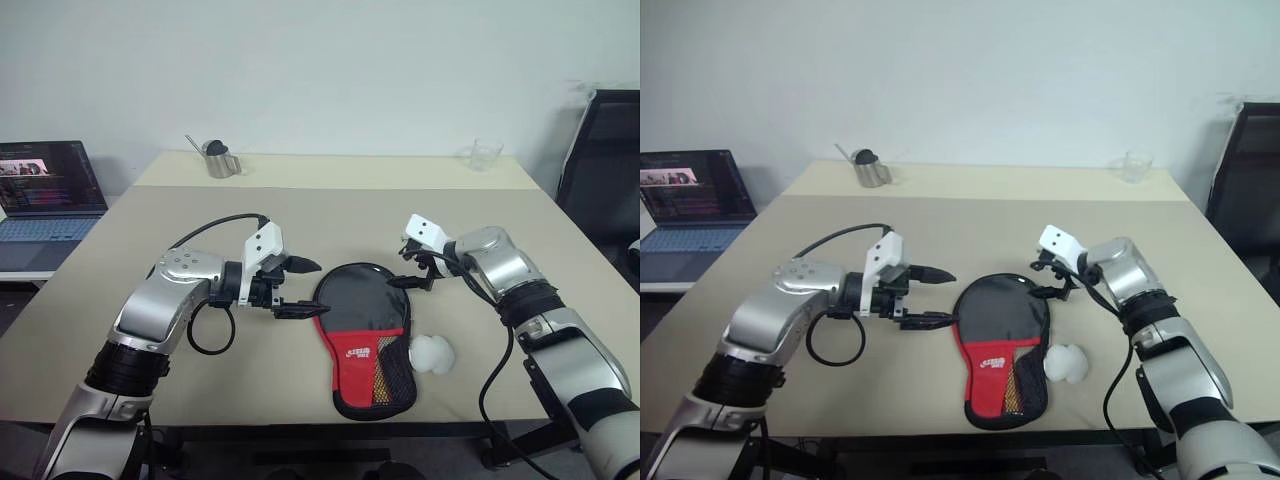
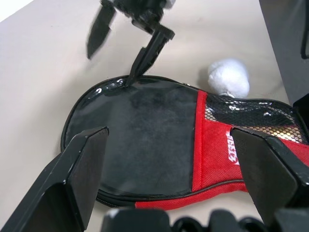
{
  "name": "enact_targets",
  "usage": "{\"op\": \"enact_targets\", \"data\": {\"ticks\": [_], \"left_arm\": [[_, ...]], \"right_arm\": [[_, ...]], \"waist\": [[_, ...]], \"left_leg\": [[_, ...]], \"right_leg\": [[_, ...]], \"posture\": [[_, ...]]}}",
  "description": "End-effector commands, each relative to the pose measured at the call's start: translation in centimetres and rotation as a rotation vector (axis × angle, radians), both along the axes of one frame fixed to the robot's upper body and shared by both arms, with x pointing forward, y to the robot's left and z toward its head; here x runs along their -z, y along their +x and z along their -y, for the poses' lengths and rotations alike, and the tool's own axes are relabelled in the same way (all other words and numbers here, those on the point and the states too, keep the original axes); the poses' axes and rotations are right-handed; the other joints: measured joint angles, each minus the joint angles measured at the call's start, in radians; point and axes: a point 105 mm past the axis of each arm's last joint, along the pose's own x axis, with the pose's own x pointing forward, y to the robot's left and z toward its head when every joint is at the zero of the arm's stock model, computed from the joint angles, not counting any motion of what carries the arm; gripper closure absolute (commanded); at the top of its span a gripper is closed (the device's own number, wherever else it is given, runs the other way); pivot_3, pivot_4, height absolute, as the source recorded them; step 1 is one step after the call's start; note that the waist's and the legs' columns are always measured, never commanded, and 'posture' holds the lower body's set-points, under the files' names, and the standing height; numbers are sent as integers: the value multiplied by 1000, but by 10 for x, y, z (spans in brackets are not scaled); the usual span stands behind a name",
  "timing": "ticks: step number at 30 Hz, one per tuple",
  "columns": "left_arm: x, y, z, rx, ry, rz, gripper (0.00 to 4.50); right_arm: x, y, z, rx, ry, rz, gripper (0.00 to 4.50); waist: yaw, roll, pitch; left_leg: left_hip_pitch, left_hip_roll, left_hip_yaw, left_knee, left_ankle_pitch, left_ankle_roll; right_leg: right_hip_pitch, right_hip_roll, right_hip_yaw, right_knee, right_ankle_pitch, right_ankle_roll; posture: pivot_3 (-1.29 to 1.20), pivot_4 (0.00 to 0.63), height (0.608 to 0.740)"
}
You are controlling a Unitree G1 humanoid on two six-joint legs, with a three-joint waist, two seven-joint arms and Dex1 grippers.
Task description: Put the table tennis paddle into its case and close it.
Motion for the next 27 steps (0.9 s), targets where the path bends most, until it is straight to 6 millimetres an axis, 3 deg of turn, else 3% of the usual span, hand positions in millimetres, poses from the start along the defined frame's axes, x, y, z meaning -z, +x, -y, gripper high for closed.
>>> {"op": "enact_targets", "data": {"ticks": [1, 5, 12, 18, 23, 27], "left_arm": [[-17, 16, 8, -30, -48, 80, 81], [-15, 33, 28, -49, -80, 113, 81], [14, 50, 63, -25, -99, 49, 81], [43, 51, 86, 6, -56, 32, 81], [69, 54, 88, -15, 74, 89, 81], [75, 56, 89, -51, 69, 83, 81]], "right_arm": [[-45, -15, 9, -59, 17, 141, 31], [-63, -51, 31, -122, -18, 186, 31], [-45, -102, 69, -142, -152, 77, 31], [-19, -140, 58, -260, -202, -42, 31], [-4, -149, 49, -291, -232, -76, 31], [9, -157, 40, -340, -254, -105, 31]], "waist": [[5, 1, 0], [21, 1, 1], [27, 2, 1], [20, 2, 1], [19, 2, 1], [23, 2, 1]], "left_leg": [[0, 0, 0, 0, 0, 0], [-2, -1, -1, 0, 0, 0], [-3, -2, 1, 1, -1, 0], [-3, -1, 0, 0, -1, -1], [-3, -1, -1, 0, -1, -1], [-4, -2, -1, 0, -1, -1]], "right_leg": [[0, 0, 0, 0, 0, 0], [0, 0, -1, -1, -1, 1], [0, 0, -1, -5, 0, 3], [0, 0, -1, -6, 0, 3], [1, 0, -2, -8, 0, 4], [1, 0, -2, -10, 0, 5]], "posture": [[0, 150, 740], [0, 150, 740], [0, 150, 740], [0, 150, 740], [0, 150, 740], [0, 150, 740]]}}
